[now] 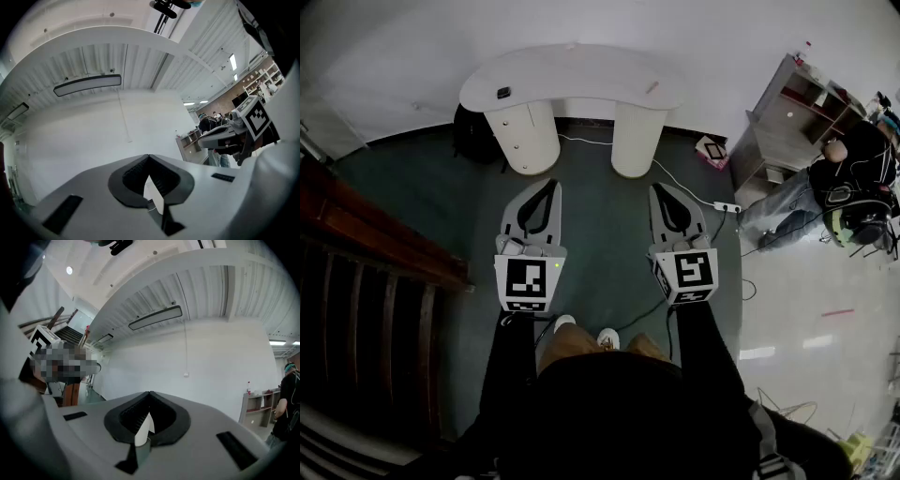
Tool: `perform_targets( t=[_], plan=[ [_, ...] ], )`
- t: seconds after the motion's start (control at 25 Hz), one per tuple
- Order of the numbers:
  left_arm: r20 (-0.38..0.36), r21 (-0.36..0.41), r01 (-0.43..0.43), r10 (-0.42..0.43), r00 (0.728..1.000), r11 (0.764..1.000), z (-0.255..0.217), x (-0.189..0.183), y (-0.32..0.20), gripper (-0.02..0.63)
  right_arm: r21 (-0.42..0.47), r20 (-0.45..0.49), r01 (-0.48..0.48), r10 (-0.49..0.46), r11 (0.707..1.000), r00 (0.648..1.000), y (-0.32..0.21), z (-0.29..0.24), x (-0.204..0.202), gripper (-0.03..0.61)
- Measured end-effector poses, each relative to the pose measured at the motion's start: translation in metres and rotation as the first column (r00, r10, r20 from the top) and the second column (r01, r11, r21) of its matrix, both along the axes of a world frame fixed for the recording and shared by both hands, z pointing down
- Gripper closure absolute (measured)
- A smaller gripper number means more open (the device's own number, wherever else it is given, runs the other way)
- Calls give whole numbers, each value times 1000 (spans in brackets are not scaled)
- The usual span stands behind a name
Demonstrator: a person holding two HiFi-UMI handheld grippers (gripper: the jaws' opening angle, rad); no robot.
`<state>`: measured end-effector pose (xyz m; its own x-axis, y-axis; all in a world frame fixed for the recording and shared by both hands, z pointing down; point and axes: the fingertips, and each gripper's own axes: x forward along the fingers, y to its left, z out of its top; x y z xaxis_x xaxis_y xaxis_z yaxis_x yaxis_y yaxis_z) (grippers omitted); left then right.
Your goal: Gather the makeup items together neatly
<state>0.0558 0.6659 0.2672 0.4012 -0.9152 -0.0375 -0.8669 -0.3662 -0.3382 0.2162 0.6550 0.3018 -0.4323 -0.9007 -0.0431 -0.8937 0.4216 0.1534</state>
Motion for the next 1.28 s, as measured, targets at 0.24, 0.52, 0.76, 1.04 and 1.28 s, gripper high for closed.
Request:
perform_targets(
  t=[0.24, 0.52, 0.76, 1.04, 1.28],
  plan=[
    [3, 1, -3, 3, 1000, 1000, -1, 9, 5, 598, 6, 9, -9, 9, 1000, 1000, 5, -3, 11, 551],
    [2, -7, -6, 6, 1000, 1000, 0, 12, -4, 598, 3, 25, -2, 2, 1000, 1000, -1, -1, 16, 551],
    [5, -16, -3, 3, 1000, 1000, 4, 13, -9, 598, -4, 34, 8, -8, 1000, 999, -6, 2, 15, 551],
    [6, -18, 3, -3, 1000, 1000, 6, -1, -27, 598, 1, 54, 36, -36, 999, 998, -24, 3, -2, 551],
    [-4, -27, -2, 2, 1000, 1000, 12, -13, -72, 598, -17, 34, 23, -22, 1000, 999, -67, 11, -14, 551]
  ],
)
